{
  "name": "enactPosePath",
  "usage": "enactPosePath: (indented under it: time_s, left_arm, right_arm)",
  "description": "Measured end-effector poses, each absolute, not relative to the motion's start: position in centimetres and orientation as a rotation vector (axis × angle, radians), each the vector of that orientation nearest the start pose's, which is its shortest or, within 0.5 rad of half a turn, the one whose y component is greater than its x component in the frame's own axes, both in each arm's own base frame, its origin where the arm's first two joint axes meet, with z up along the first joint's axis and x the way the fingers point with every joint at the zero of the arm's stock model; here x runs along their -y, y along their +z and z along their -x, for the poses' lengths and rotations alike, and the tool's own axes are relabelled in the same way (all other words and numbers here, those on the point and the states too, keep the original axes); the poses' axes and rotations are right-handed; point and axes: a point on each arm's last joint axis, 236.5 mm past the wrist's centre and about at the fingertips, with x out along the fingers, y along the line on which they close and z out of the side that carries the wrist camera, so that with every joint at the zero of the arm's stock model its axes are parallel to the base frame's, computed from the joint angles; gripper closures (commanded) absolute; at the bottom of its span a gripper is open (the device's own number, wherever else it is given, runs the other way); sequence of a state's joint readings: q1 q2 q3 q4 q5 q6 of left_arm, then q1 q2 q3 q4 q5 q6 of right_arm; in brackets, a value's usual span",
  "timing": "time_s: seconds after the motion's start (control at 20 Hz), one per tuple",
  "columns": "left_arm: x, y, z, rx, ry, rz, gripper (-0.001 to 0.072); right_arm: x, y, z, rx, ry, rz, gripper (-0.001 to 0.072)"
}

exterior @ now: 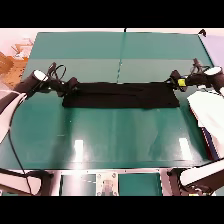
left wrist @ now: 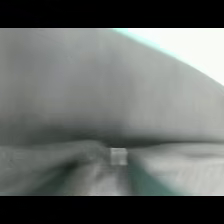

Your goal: Fold the shirts.

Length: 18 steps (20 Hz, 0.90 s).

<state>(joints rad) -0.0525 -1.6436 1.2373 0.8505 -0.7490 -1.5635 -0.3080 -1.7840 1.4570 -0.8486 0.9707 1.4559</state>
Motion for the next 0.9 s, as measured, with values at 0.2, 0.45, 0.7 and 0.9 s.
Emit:
enactPosePath:
  time_s: [0.2, 0.45, 0.7, 0.9]
  left_arm:
    - [11.7, -3.7, -52.8, -1.032, -0.164, 0.726, 0.0052]
    - [9.0, -1.4, -53.8, -1.035, -0.174, 0.744, 0.0053]
    - [8.2, -1.0, -52.9, -1.088, -0.192, 0.761, 0.0054]
    - [8.9, -0.7, -51.9, -1.135, -0.224, 0.788, 0.0056]
  right_arm:
    - [6.0, -5.3, -54.9, -1.065, 0.061, -0.797, 0.0163]
    - [10.8, -5.0, -51.7, -1.147, 0.116, -0.797, 0.01]
    - [12.2, -7.0, -48.3, -1.251, 0.201, -0.788, 0.0071]
    - [9.5, -9.1, -47.2, -1.324, 0.34, -0.809, 0.0071]
